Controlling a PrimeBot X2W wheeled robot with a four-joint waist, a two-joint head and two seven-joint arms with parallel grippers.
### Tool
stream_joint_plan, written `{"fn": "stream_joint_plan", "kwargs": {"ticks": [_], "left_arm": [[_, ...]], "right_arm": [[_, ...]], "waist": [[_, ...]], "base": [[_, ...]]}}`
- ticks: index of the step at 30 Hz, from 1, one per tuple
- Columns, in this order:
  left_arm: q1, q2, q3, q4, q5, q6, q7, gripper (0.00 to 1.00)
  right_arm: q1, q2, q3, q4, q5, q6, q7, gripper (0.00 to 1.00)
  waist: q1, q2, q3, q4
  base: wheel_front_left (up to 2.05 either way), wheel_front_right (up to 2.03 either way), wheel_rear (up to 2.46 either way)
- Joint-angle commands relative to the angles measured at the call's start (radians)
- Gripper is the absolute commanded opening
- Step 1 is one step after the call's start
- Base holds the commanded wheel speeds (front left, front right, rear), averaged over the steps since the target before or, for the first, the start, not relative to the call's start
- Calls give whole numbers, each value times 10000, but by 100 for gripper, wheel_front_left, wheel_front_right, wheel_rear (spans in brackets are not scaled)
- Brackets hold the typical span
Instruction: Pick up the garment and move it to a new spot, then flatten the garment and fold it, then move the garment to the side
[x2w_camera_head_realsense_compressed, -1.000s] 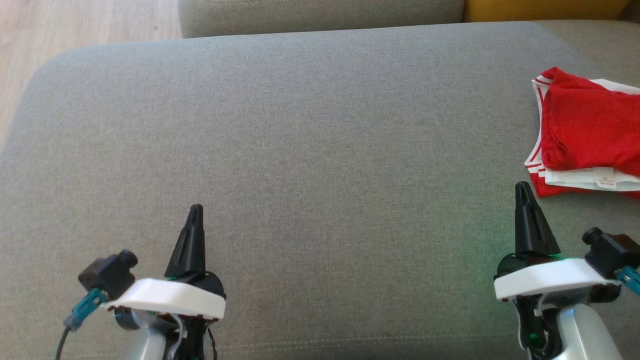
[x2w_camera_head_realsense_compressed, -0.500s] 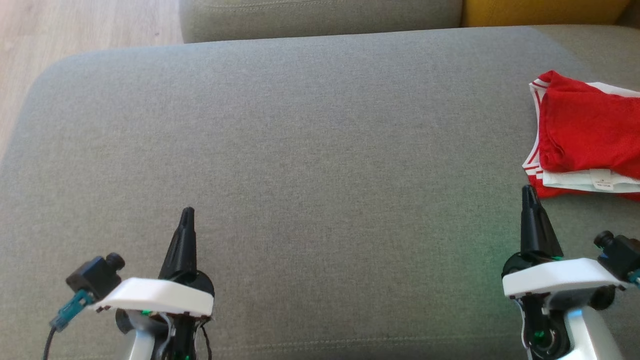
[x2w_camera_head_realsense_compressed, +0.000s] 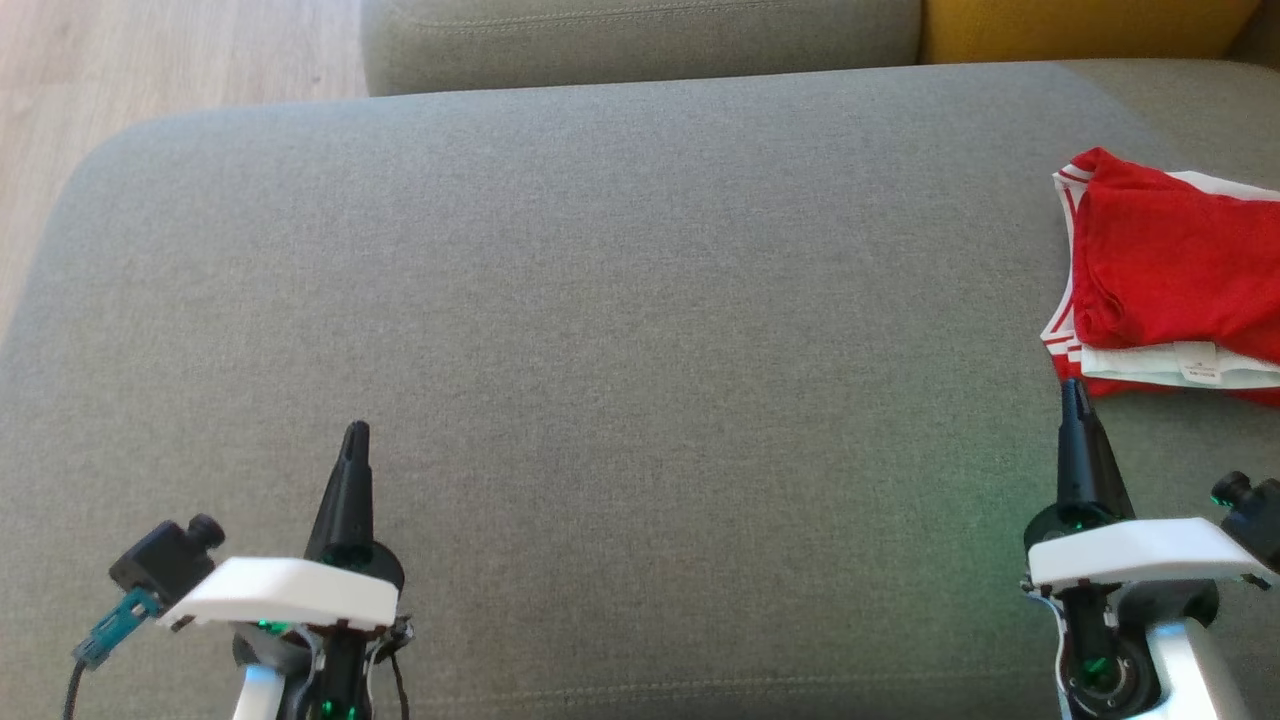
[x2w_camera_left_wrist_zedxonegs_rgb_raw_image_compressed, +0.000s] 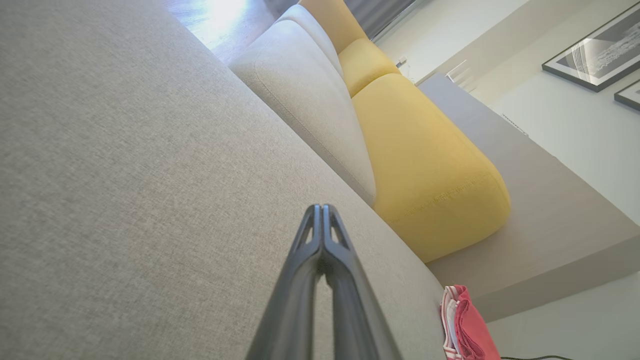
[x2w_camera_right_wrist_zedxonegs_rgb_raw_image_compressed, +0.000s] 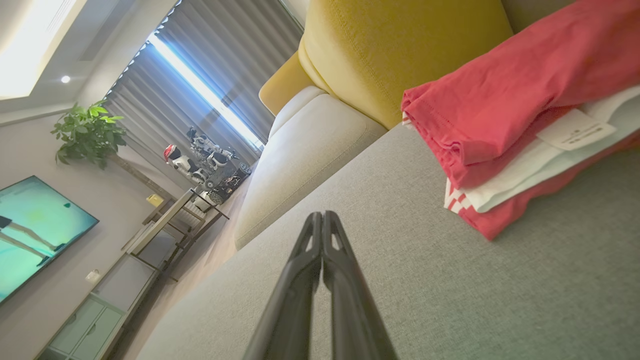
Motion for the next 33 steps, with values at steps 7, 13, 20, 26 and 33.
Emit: {"fn": "stream_joint_plan", "kwargs": {"ticks": [7, 13, 20, 26, 33], "left_arm": [[-528, 163, 402, -219, -782, -141, 258, 0], [-554, 180, 569, -146, -1427, -186, 451, 0], [-580, 193, 740, -72, -2068, -230, 647, 0], [-602, 202, 890, -7, -2615, -268, 818, 0], [-629, 210, 1067, 67, -3247, -312, 1019, 0]], "right_arm": [[-424, -232, -29, -231, 989, -2, 187, 0], [-433, -246, -88, -172, 1799, -3, 335, 0], [-443, -257, -153, -113, 2605, -3, 486, 0], [-451, -264, -212, -62, 3294, -3, 619, 0], [-461, -270, -283, -2, 4090, -4, 776, 0]], "waist": [[0, 0, -69, -5], [0, 0, -136, -10], [0, 0, -203, -15], [0, 0, -261, -20], [0, 0, -328, -25]], "base": [[0, 0, 0], [0, 0, 0], [0, 0, 0], [0, 0, 0], [0, 0, 0]]}}
